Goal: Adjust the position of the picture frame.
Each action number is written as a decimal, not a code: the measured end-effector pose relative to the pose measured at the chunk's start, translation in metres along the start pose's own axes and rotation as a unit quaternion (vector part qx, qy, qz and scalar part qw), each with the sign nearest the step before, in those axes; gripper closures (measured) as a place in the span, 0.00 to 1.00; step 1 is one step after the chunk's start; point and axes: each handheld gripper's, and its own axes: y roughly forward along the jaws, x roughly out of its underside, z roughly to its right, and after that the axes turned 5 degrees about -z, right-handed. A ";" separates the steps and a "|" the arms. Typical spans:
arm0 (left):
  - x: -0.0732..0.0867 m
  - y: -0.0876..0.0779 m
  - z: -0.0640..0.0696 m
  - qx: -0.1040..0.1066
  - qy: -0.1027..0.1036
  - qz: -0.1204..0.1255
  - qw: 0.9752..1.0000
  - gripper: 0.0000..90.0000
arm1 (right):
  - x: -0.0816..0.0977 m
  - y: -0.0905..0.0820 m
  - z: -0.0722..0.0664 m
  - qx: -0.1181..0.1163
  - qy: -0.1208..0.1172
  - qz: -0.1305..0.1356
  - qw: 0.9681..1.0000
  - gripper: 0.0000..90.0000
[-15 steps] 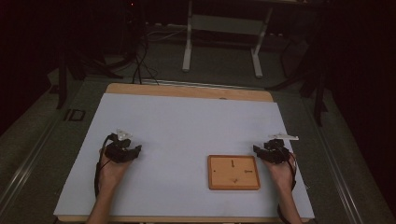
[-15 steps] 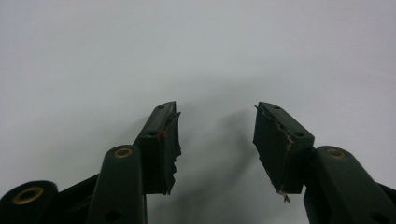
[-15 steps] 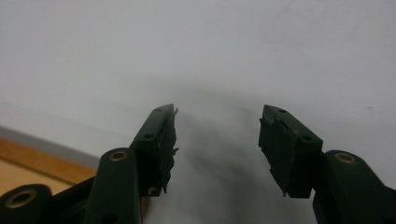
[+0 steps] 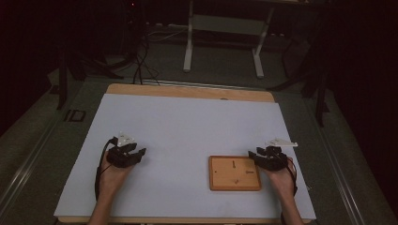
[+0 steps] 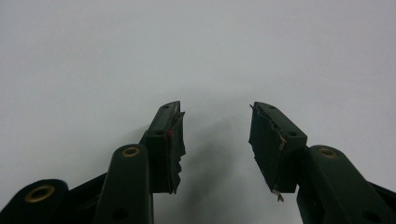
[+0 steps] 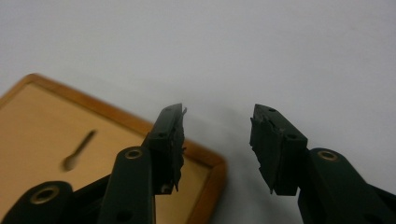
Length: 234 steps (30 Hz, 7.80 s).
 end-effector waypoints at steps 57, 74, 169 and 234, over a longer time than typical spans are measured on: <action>-0.002 0.004 0.007 0.003 0.019 0.000 1.000 0.62 | 0.043 -0.022 -0.080 -0.117 -0.133 -0.014 0.984 0.92; -0.002 0.005 0.006 0.000 0.015 -0.003 1.000 0.62 | 0.025 -0.030 -0.080 -0.082 -0.145 0.007 0.986 0.94; -0.007 0.005 0.022 0.073 0.067 -0.013 0.995 0.97 | -0.033 0.059 -0.153 -0.168 -0.213 0.017 0.962 0.94; -0.006 0.005 0.017 0.054 0.043 -0.006 0.998 0.93 | -0.034 0.060 -0.192 -0.260 -0.210 0.085 0.938 0.94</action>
